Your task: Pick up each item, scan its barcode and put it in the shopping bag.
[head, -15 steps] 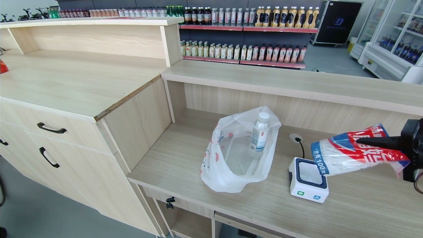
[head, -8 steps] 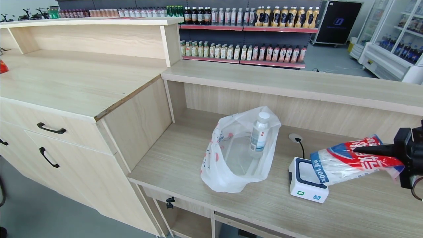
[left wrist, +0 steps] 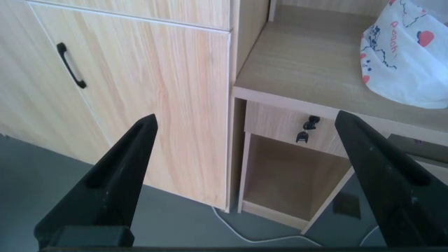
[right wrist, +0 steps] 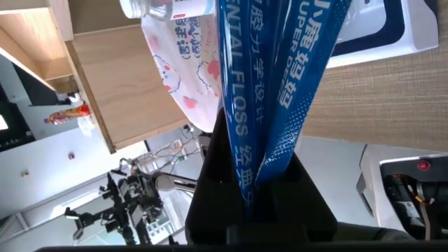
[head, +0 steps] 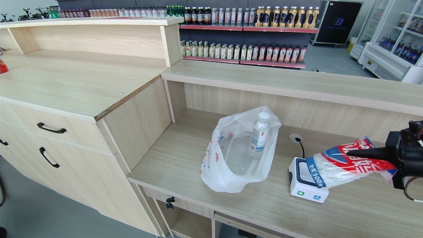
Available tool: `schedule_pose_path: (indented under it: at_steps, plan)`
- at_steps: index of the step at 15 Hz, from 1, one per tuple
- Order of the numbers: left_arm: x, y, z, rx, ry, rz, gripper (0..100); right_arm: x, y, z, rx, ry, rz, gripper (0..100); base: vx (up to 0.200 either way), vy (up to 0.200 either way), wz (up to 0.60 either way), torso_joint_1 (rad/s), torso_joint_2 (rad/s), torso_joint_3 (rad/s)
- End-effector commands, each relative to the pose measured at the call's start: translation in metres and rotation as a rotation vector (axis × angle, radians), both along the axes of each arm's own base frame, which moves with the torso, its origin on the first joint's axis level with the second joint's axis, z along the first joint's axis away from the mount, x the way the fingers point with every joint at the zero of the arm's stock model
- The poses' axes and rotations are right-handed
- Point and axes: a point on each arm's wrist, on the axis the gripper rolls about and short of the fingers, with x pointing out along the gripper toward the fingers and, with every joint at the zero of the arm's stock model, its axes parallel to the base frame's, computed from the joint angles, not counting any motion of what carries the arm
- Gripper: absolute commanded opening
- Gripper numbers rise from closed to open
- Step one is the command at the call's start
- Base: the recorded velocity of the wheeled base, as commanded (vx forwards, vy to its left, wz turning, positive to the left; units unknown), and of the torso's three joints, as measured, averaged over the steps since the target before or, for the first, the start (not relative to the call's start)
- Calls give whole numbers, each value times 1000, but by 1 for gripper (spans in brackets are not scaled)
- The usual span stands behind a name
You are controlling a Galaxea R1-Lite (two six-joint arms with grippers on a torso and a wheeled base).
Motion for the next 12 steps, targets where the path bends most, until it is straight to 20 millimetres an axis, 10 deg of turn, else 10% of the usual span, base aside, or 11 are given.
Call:
schedule_pose_path:
  at_steps: [1,12]
  plan:
    - [0,0,0,0,-1,1,100,7,-3,-6,1,5,6,0,0,0,0,0,0,0]
    - [0,0,0,0,-1,1,100,30,-6,-20,-29,5,39,0,0,0,0,0,0,0]
